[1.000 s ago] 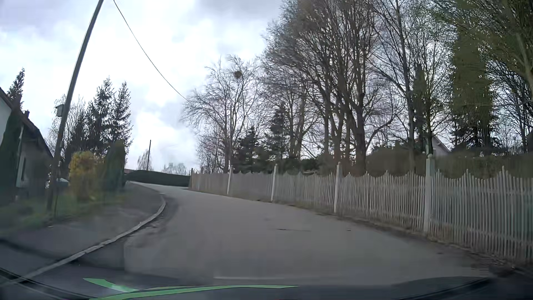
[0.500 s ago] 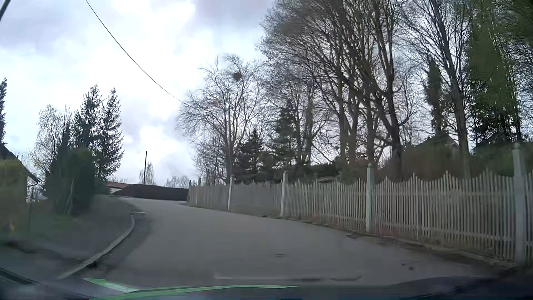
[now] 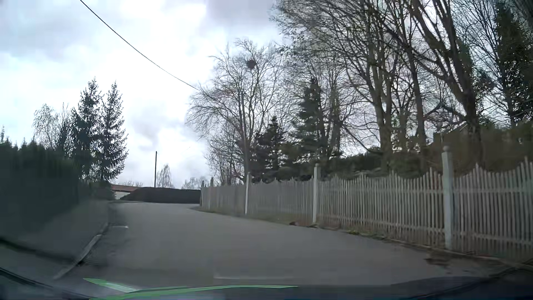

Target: Follow the waypoints while adhering to traffic rules and regulations

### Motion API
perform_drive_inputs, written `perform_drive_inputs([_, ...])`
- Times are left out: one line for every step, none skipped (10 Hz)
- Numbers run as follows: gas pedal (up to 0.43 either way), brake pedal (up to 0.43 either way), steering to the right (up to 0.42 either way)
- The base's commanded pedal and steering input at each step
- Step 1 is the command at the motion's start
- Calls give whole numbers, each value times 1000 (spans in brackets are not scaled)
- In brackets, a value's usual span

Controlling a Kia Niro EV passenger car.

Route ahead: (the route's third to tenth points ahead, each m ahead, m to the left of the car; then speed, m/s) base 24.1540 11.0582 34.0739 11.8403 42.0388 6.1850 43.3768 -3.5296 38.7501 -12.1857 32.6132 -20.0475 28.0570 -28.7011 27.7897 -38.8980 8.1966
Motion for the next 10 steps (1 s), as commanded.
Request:
perform_drive_inputs([378, 0, -122])
perform_drive_inputs([378, 0, -132])
perform_drive_inputs([378, 0, -139])
perform_drive_inputs([378, 0, -142])
perform_drive_inputs([378, 0, -142])
perform_drive_inputs([378, 0, -142])
perform_drive_inputs([378, 0, -142])
perform_drive_inputs([378, 0, -142])
perform_drive_inputs([378, 0, -138])
perform_drive_inputs([378, 0, -134])
